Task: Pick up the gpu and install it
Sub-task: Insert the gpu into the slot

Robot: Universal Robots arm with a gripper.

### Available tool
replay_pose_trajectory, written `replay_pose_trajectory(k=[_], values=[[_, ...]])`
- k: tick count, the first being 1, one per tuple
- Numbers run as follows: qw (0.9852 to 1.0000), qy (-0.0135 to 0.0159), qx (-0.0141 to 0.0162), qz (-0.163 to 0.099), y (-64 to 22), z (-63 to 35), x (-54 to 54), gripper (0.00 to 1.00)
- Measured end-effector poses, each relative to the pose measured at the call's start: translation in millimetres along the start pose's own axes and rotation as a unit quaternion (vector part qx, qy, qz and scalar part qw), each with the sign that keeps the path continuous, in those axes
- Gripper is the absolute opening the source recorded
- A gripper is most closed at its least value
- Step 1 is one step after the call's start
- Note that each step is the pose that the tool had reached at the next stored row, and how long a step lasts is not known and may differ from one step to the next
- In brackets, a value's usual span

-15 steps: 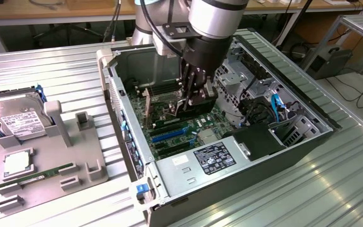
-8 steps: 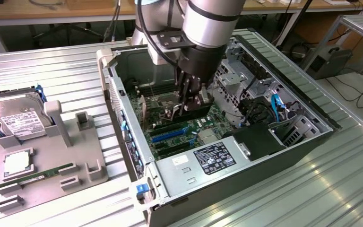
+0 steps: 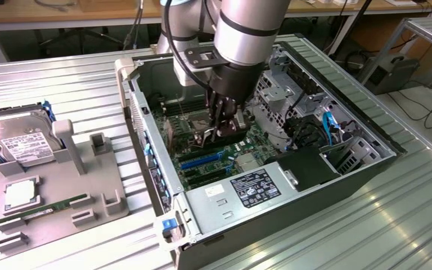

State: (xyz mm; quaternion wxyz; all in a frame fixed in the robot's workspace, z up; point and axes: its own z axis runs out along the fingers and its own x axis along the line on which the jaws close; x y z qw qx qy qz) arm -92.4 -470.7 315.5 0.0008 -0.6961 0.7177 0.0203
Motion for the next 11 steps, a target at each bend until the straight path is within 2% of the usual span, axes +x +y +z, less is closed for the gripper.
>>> replay_pose_trajectory(k=[6,11], values=[[1.0000,-0.0024,0.0001,-0.001,0.0,6.1,-1.5,0.26],[1.0000,-0.0025,0.0001,-0.001,0.1,6.7,-1.7,0.26]])
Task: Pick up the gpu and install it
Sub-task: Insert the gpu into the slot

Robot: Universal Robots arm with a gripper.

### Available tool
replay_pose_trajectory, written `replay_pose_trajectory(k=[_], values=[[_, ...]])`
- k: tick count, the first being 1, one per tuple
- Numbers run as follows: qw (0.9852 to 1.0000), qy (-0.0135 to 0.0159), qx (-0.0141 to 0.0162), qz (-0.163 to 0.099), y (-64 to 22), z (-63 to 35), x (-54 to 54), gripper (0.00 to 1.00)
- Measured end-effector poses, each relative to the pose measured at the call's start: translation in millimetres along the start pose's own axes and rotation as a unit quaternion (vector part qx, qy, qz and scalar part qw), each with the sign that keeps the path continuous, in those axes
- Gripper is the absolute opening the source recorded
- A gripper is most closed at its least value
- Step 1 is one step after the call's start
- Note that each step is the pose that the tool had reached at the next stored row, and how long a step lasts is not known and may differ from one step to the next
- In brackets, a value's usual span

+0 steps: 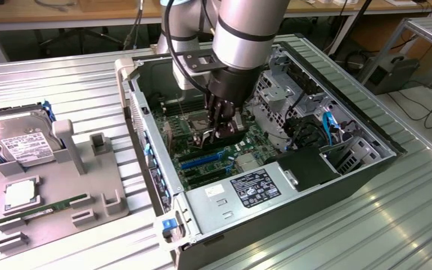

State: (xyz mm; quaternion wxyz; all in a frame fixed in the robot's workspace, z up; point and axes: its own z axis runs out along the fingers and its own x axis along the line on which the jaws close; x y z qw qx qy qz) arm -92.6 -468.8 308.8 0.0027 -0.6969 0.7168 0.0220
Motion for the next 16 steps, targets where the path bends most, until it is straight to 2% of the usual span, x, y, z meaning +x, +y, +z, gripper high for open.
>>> replay_pose_trajectory(k=[9,16], values=[[1.0000,-0.0011,0.0000,0.000,0.0,2.8,0.1,0.26],[1.0000,-0.0015,0.0000,0.000,3.2,8.5,-1.7,0.26]])
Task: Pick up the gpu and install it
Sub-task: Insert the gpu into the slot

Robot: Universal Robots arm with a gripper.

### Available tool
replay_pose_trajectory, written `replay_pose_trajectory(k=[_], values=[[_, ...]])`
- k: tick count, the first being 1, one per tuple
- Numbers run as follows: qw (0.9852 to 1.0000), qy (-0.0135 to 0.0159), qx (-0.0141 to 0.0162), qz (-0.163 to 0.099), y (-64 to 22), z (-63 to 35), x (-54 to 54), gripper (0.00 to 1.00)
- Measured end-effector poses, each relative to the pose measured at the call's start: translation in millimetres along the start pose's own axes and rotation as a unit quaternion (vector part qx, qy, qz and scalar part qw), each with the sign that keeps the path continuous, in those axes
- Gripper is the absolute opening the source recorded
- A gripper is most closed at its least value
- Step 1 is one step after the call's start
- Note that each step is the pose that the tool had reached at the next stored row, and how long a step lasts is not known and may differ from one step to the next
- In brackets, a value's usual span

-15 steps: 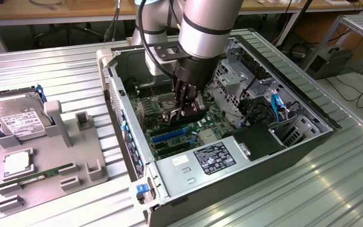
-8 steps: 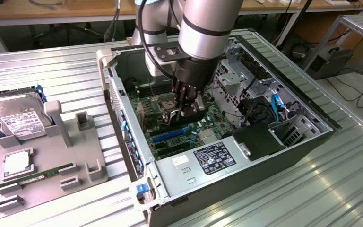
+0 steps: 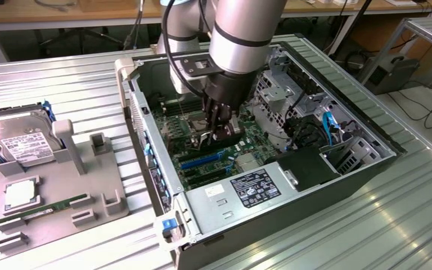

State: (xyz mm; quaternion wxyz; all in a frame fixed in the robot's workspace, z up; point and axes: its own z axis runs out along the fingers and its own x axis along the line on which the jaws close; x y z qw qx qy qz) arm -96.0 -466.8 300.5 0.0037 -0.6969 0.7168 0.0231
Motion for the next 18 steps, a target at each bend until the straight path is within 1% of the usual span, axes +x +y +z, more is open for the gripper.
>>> replay_pose_trajectory(k=[4,10,18], values=[[1.0000,0.0000,0.0000,0.000,0.5,3.1,-0.9,0.26],[1.0000,-0.0002,0.0000,0.000,3.1,11.5,-0.7,0.26],[1.0000,-0.0003,-0.0001,-0.003,3.4,16.1,-0.5,0.26]])
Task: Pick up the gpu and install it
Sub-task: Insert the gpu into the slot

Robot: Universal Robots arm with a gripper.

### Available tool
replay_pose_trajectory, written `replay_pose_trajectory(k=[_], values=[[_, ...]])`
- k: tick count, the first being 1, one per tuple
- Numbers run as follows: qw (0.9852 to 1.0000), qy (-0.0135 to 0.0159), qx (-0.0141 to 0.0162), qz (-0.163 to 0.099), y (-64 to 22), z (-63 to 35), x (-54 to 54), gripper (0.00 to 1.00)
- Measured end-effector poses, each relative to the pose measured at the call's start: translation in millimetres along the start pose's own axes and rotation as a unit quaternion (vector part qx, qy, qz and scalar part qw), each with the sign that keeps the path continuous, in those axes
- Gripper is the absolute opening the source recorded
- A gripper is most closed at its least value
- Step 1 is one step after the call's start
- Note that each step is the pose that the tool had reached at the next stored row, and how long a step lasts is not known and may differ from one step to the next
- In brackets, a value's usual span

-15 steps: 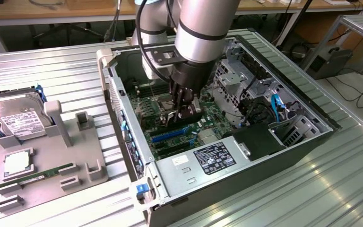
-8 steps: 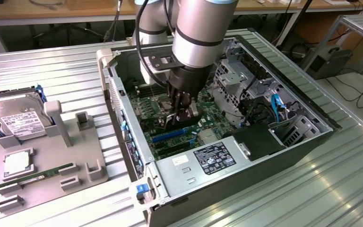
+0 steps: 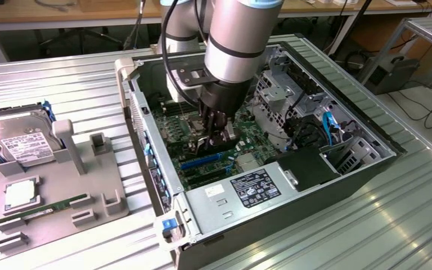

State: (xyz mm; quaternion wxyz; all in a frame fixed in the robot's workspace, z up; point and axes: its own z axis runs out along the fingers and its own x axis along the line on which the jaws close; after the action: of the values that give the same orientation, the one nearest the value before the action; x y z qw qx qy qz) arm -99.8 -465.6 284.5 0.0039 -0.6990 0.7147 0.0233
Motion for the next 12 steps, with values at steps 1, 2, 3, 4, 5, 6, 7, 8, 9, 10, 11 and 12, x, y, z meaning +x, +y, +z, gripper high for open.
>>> replay_pose_trajectory(k=[1,2,3,4,5,6,7,8,9,10,11,12], values=[[1.0000,0.0000,0.0000,-0.001,0.1,1.9,0.1,0.26],[1.0000,-0.0002,0.0001,-0.001,0.2,4.5,0.2,0.26],[1.0000,-0.0004,0.0000,-0.002,0.4,6.4,0.2,0.26],[1.0000,-0.0006,0.0000,-0.002,0.5,7.4,0.3,0.26],[1.0000,-0.0009,0.0000,-0.002,0.6,8.3,0.3,0.26],[1.0000,-0.0012,0.0000,-0.003,0.8,9.4,0.4,0.26],[1.0000,-0.0013,-0.0001,-0.003,0.9,10.3,0.4,0.26],[1.0000,-0.0015,-0.0001,-0.003,0.9,10.9,0.4,0.26],[1.0000,-0.0018,-0.0001,-0.004,1.0,11.8,0.5,0.26],[1.0000,-0.0019,-0.0002,-0.004,1.0,12.7,0.5,0.26],[1.0000,-0.0020,-0.0002,-0.004,1.0,13.3,0.5,0.26],[1.0000,-0.0021,-0.0002,-0.005,1.1,13.9,0.6,0.26]])
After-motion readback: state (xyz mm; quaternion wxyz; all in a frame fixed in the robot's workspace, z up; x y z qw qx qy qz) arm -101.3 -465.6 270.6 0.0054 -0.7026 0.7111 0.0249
